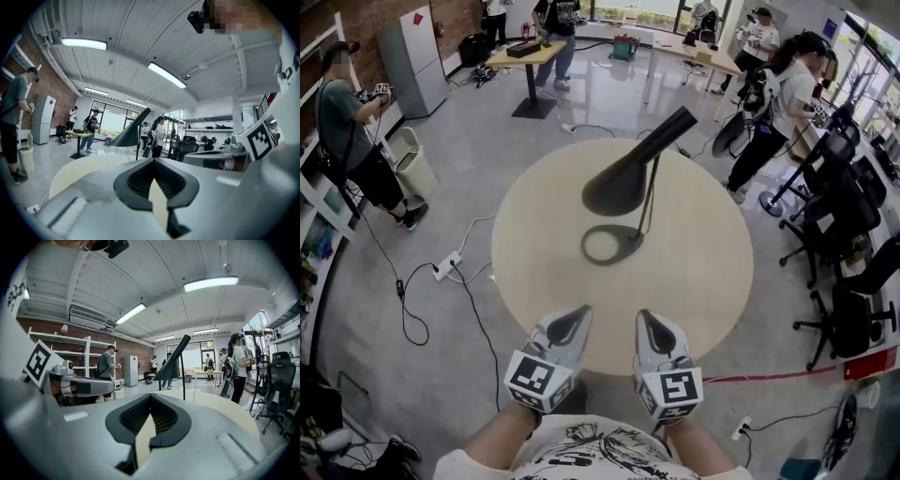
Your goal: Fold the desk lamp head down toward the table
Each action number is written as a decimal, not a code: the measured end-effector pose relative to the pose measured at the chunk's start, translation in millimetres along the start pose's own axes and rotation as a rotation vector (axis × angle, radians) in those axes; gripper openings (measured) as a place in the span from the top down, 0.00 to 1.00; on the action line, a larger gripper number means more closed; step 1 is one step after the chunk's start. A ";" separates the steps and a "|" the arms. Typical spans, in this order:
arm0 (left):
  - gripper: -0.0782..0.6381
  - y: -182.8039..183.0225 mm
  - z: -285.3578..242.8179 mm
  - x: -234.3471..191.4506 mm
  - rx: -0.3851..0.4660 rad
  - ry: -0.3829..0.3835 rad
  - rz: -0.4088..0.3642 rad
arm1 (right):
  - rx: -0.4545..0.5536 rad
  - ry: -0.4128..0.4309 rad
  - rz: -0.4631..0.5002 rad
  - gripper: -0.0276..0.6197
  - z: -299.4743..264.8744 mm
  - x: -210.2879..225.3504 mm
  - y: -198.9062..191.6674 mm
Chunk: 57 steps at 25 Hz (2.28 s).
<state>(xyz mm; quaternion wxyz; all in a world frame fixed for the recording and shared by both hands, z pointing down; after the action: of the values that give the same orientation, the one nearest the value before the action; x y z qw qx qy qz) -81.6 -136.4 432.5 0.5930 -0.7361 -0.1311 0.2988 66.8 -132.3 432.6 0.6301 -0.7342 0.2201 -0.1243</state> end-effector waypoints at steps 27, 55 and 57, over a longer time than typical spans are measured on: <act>0.89 -89.6 174.6 207.5 0.058 0.129 0.038 | 0.042 0.158 0.017 0.94 259.1 -59.8 -52.6; 0.89 -51.1 223.2 214.4 0.141 0.051 0.020 | 0.095 0.059 0.034 0.95 296.3 -98.0 -10.2; 0.89 -49.9 225.2 214.9 0.148 0.046 0.020 | 0.091 0.058 0.041 0.95 296.8 -100.2 -9.4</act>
<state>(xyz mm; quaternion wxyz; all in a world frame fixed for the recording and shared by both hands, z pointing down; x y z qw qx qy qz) -38.5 173.3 392.2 0.6456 -0.6982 -0.0875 0.2967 117.6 175.2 399.4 0.6586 -0.6963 0.2473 -0.1424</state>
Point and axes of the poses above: the fingertips, and each gripper's own axes: z backward along the fingers, x to its right, y out of its top, the point moved 5 cm from there along z, backward along the fingers, and after that the axes turned 8 degrees about z, right-handed, at the moved point
